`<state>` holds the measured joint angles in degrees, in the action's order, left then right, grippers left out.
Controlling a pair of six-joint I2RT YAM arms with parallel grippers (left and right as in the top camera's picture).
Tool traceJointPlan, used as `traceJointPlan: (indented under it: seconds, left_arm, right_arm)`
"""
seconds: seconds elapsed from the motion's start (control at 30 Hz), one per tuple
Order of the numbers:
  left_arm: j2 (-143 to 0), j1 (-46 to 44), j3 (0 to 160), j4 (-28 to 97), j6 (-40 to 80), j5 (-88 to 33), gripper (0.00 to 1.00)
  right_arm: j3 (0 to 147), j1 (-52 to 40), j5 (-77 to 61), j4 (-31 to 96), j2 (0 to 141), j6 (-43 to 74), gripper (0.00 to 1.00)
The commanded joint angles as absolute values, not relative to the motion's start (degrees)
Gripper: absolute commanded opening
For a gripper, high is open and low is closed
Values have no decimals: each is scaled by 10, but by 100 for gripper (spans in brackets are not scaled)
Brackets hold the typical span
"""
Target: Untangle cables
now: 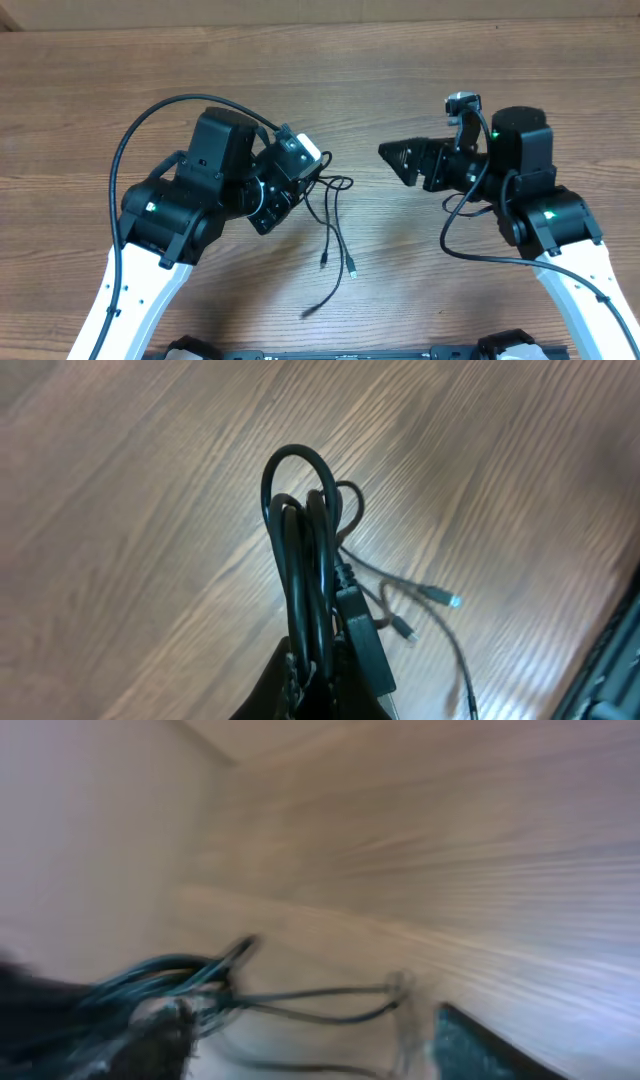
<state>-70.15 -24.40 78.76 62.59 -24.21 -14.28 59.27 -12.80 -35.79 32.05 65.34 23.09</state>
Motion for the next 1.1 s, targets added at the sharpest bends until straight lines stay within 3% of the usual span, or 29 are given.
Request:
traceJointPlan:
  seconds: [0.0,0.03,0.13,0.27,0.57,0.93,1.07]
  left_arm:
    - [-701,-248,795,623,-300,-129,4]
    - [-700,-248,795,622,-301,-135,4]
    - [-701,-248,795,616,-301,-167,4]
    - [-700,-248,795,607,-301,-206,4]
    - [-700,-248,795,598,-303,-217,4]
    - [-700,-248,795,600,-329,-268,4]
    - [-700,-248,795,598,-333,-268,4]
  right_arm:
    - [608,-122,-512,317,654,344,68]
    - [608,-122,-531,316,656,374,68]
    - [608,-130,-563,316,668,454,50]
    - [608,-150,-571,316,686,509,50]
    - [607,-184,-504,292,757,575,35]
    - [607,-190,-499,186,781,691,34]
    - [607,-190,-503,181,781,707,25]
